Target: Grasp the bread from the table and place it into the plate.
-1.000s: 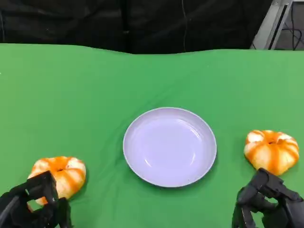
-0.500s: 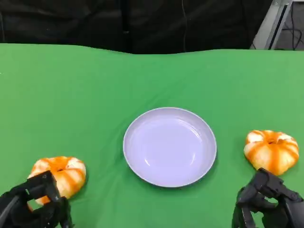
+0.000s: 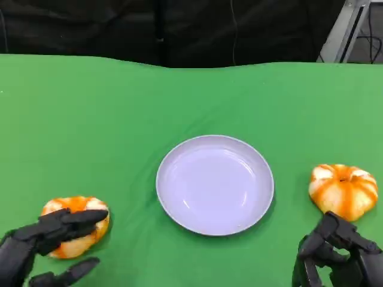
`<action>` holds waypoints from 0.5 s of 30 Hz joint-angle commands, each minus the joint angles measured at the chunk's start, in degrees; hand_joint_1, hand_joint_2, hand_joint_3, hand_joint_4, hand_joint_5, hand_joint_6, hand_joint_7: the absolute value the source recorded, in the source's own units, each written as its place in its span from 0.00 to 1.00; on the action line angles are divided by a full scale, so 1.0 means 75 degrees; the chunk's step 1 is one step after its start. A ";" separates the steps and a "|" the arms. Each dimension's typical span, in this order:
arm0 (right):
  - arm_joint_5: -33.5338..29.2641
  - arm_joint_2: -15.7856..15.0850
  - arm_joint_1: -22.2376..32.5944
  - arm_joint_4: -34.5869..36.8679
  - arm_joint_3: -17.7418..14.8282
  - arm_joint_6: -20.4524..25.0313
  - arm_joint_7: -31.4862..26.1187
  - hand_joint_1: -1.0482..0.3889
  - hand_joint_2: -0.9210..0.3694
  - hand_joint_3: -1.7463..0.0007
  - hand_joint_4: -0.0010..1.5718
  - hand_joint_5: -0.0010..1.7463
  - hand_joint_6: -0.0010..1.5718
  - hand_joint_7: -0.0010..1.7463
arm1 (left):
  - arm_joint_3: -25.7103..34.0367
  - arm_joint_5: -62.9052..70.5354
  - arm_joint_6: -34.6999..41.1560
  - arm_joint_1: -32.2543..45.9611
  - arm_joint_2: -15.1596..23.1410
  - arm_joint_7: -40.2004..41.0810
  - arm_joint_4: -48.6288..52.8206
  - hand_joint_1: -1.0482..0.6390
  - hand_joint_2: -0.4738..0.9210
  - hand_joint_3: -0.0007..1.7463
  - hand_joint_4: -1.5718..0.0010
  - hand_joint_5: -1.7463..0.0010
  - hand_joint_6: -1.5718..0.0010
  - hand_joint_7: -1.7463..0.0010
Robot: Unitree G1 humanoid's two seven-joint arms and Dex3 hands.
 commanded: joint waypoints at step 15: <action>0.0013 -0.0100 -0.0035 0.0017 -0.0064 -0.0067 -0.0047 0.64 0.34 0.23 0.54 1.00 0.48 0.92 | -0.1765 0.7163 0.0980 -0.1643 0.1937 0.4646 0.1187 0.13 0.99 0.01 0.82 0.99 0.67 1.00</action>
